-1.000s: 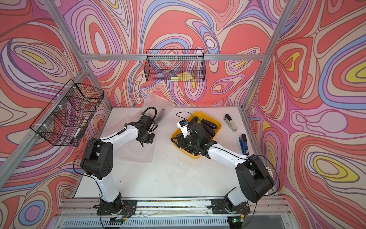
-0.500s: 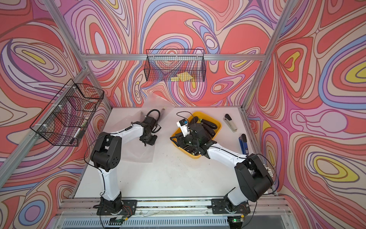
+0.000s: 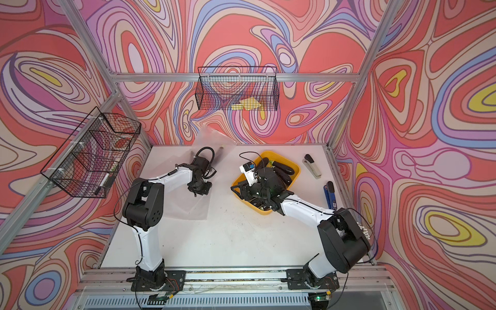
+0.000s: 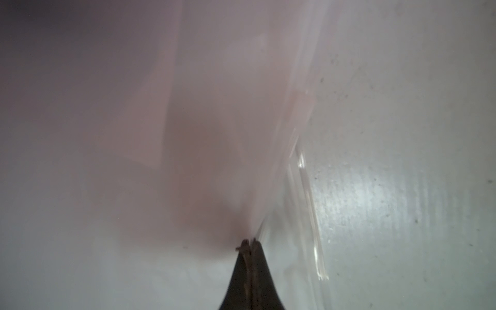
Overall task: Place the eggplant in a zip-top bag and seal the zipper
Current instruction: Open the zipper food storage bag.
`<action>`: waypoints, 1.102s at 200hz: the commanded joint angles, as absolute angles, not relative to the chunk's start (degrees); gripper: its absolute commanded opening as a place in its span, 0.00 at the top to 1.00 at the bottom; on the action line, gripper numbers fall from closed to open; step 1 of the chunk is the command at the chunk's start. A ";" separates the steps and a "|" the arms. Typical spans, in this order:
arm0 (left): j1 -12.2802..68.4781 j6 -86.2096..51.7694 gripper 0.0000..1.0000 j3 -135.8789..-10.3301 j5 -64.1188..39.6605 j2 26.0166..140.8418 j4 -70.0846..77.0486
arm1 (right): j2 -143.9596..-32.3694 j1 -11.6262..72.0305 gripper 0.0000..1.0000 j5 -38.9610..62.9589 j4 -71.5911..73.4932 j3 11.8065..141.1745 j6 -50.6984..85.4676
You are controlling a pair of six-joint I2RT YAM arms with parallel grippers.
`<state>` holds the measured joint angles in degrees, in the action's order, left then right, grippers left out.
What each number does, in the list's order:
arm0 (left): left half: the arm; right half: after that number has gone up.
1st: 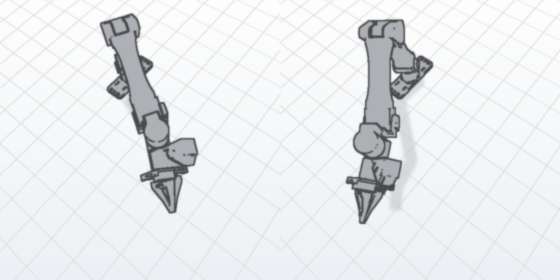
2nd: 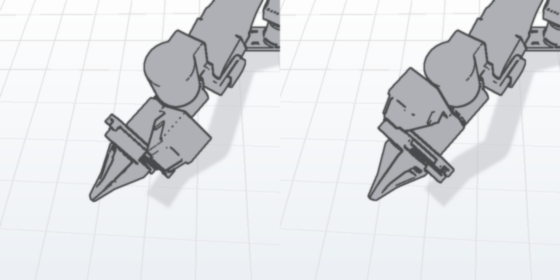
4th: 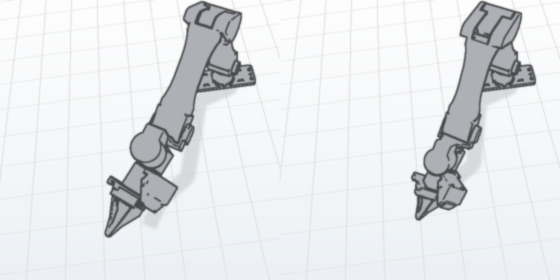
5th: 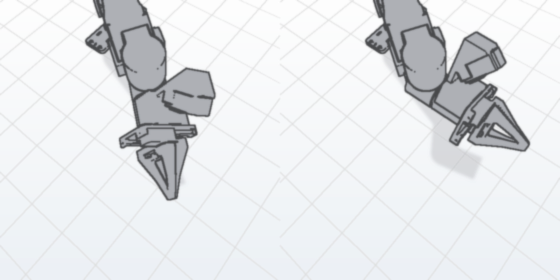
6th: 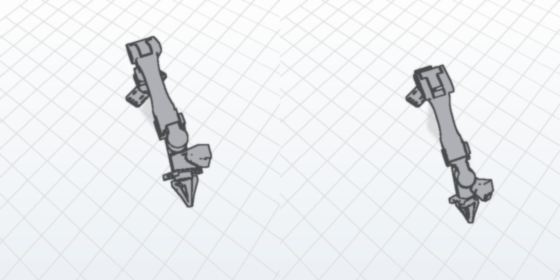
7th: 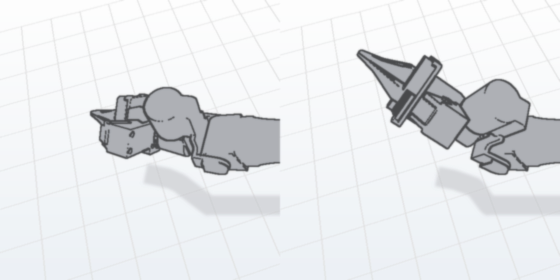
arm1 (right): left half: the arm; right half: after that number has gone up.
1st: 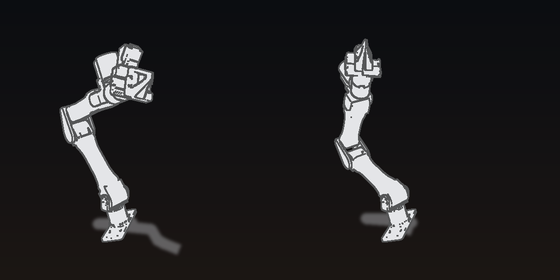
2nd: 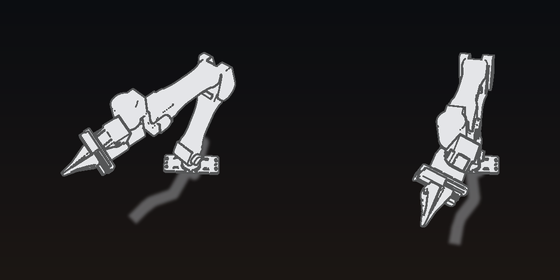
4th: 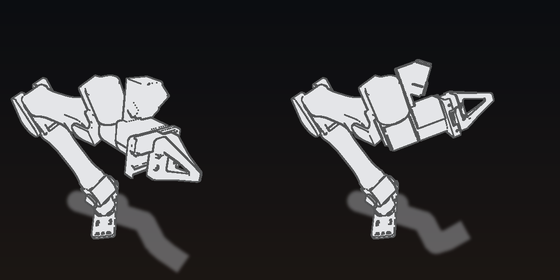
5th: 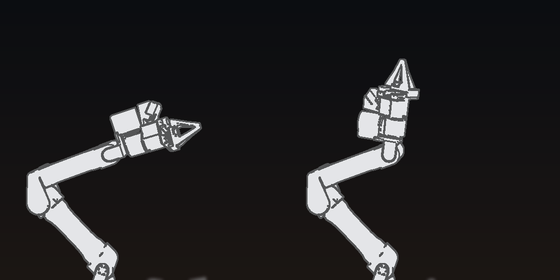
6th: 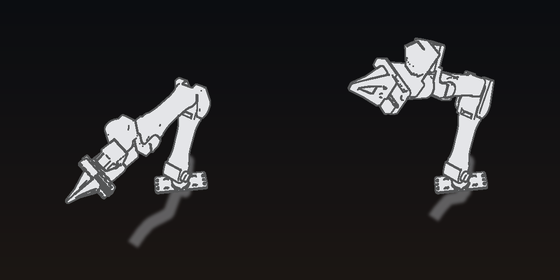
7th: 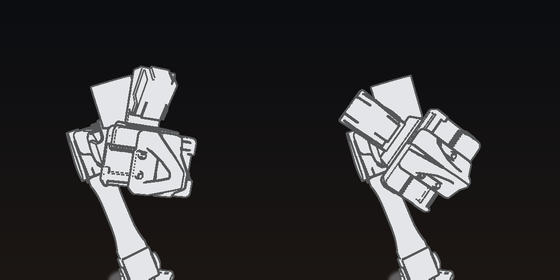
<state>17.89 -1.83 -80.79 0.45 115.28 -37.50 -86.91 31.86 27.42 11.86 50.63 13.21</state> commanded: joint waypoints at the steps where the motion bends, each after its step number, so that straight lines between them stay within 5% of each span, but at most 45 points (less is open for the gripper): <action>1: 17.36 -1.15 1.00 -82.02 0.00 115.40 -38.80 | -87.19 32.00 0.48 27.15 12.45 49.75 13.80; 112: 17.48 -4.76 1.00 -79.67 -4.33 105.21 -40.97 | -87.21 32.41 0.49 28.43 17.08 47.58 18.77; 220: 19.04 -13.71 1.00 -70.28 -18.97 92.37 -34.58 | -100.89 41.29 0.53 13.24 29.38 57.68 40.20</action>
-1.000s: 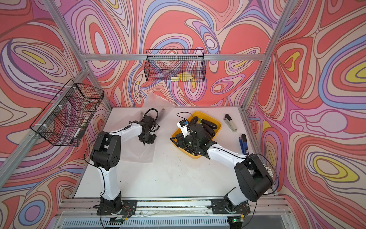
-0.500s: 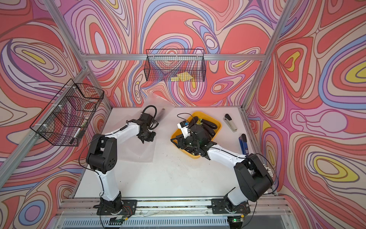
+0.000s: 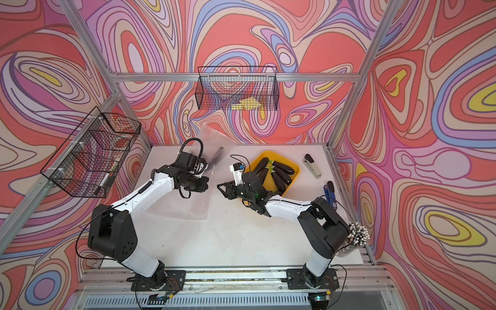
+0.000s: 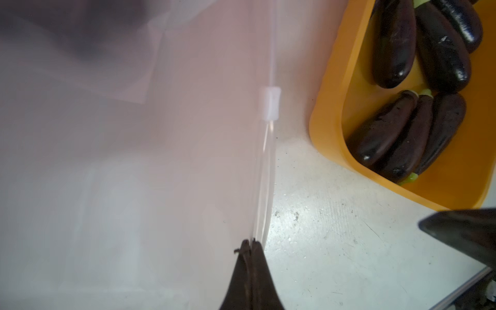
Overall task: Place the eggplant in a zip-top bag and seal the zipper
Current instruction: Open the zipper food storage bag.
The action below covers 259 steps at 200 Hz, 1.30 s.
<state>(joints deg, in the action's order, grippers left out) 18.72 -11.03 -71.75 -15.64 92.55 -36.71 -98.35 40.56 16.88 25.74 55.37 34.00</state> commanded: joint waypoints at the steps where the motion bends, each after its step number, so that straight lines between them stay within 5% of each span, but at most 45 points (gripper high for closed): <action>1: 19.01 -13.71 1.00 -70.25 -19.02 92.42 -34.52 | -100.98 41.30 0.53 13.26 29.50 57.75 40.32; 78: 19.04 -14.41 1.00 -68.47 -19.60 91.80 -31.49 | -109.94 42.79 0.65 13.54 32.11 61.74 45.87; 147: 19.00 -13.95 1.00 -68.34 -19.77 91.94 -31.27 | -112.39 42.83 0.64 13.97 32.08 64.01 45.91; 191: 19.01 -13.80 1.00 -68.29 -19.22 91.40 -31.46 | -114.14 42.83 0.77 13.84 32.92 63.63 46.51; 259: 19.04 -13.80 1.00 -68.69 -19.01 90.81 -31.38 | -115.27 42.83 0.81 13.54 32.28 63.02 46.93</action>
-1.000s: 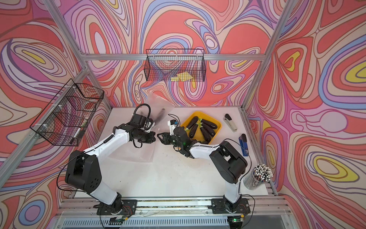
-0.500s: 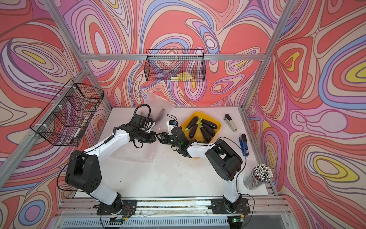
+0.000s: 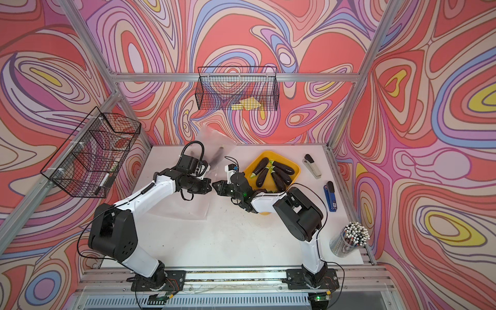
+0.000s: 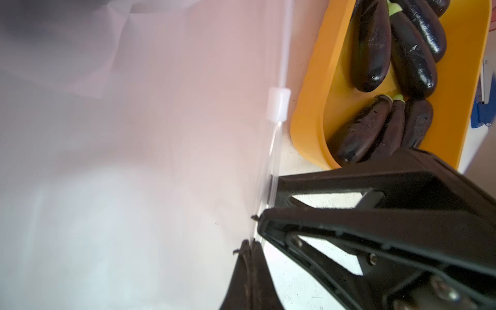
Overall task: Place the eggplant in a zip-top bag and seal the zipper
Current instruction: Open the zipper food storage bag.
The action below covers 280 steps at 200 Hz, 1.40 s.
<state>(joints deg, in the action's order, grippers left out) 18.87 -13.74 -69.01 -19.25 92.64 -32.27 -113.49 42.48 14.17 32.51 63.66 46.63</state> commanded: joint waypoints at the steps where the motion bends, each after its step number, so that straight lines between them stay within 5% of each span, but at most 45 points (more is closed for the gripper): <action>1: 19.06 -13.80 1.00 -68.71 -19.00 90.80 -31.38 | -115.29 42.86 0.81 13.54 32.23 63.02 46.98; 107: 19.17 -13.26 1.00 -69.61 -19.69 89.68 -32.52 | -118.45 43.19 0.71 14.20 24.31 68.88 46.58; 129: 19.34 -13.16 1.00 -69.37 -15.93 88.95 -33.06 | -118.94 43.33 0.93 14.31 24.93 69.95 46.86; 150: 19.57 -12.26 1.00 -69.21 -10.20 89.38 -33.89 | -116.72 43.55 1.00 14.45 24.75 69.33 46.72; 217: 23.04 -11.52 0.67 -68.60 -3.17 91.52 -34.26 | -113.03 46.10 1.00 13.07 23.44 68.57 47.30; 280: 24.27 -9.39 0.67 -67.86 5.66 93.10 -40.37 | -109.01 46.14 1.00 11.53 20.92 68.22 45.27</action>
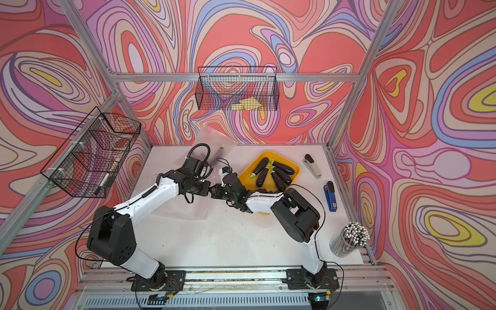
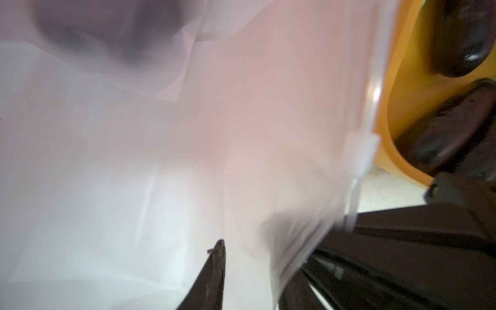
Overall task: Place the eggplant in a zip-top bag and seal the zipper
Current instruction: Open the zipper food storage bag.
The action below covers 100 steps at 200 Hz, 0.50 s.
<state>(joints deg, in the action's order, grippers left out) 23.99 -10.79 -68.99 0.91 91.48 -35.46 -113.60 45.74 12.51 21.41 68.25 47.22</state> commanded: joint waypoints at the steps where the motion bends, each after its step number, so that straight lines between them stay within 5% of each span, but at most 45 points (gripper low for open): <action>1: 24.31 -9.39 0.67 -67.72 5.69 93.09 -40.40 | -108.95 46.14 1.00 11.52 20.83 68.26 45.22; 15: 24.26 -10.05 0.71 -66.81 5.89 92.45 -39.75 | -108.35 46.14 1.00 11.17 19.58 68.60 44.52; 39: 24.34 -10.21 1.00 -68.10 4.26 90.49 -40.50 | -108.19 45.97 1.00 10.63 17.51 68.77 43.84; 100: 24.42 -11.61 1.00 -73.68 1.23 76.83 -54.68 | -111.73 43.15 1.00 16.07 17.42 71.64 40.82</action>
<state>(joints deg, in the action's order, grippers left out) 24.08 -10.52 -68.86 2.55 81.62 -44.34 -109.25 44.05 13.08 17.96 68.42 43.81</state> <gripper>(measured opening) 0.047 0.039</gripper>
